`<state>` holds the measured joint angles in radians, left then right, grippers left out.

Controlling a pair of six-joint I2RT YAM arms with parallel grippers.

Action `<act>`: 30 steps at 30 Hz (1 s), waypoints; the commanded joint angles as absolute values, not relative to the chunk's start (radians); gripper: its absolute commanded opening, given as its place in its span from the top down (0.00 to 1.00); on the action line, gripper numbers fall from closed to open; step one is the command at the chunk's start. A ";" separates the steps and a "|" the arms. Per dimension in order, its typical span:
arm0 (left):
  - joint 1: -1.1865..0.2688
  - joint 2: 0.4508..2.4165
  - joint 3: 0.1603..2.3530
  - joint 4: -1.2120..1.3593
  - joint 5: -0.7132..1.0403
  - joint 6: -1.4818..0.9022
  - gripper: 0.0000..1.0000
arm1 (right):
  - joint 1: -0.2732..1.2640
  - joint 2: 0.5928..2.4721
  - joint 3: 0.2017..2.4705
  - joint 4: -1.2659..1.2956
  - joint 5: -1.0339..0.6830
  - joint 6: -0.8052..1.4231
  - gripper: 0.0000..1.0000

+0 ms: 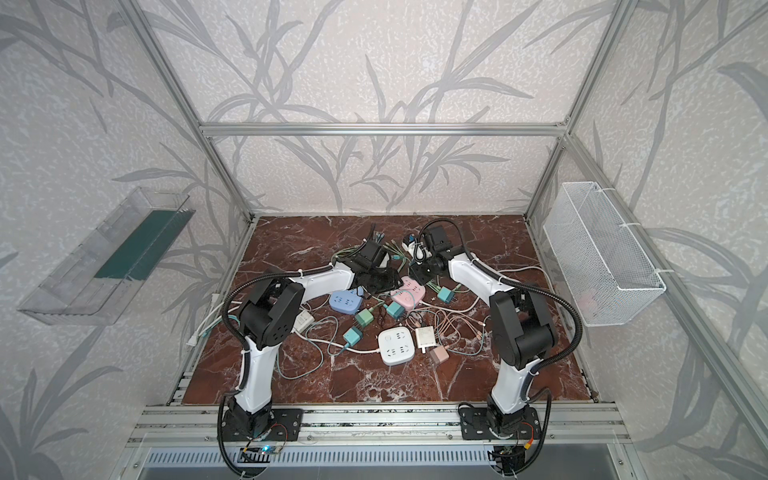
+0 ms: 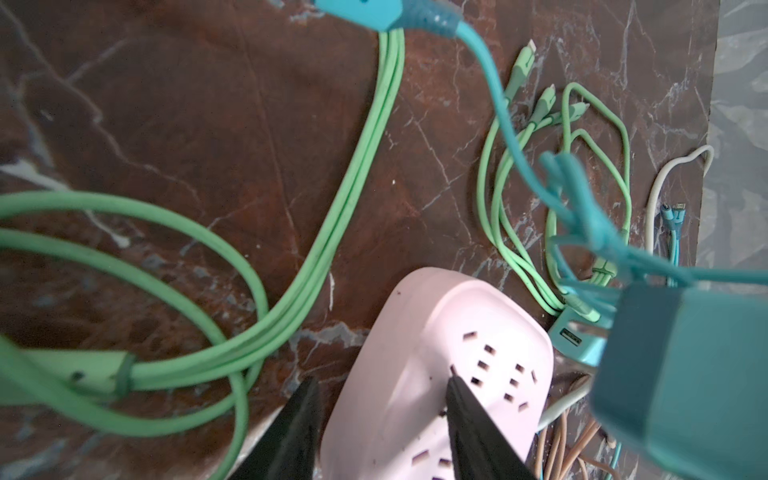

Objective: Pull the plug off the socket

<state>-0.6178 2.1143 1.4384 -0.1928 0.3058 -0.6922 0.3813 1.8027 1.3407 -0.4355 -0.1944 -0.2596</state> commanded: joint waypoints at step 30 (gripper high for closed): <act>-0.633 1.961 1.274 0.019 0.311 -0.730 0.50 | 0.352 1.993 1.580 -0.744 0.025 -0.238 0.89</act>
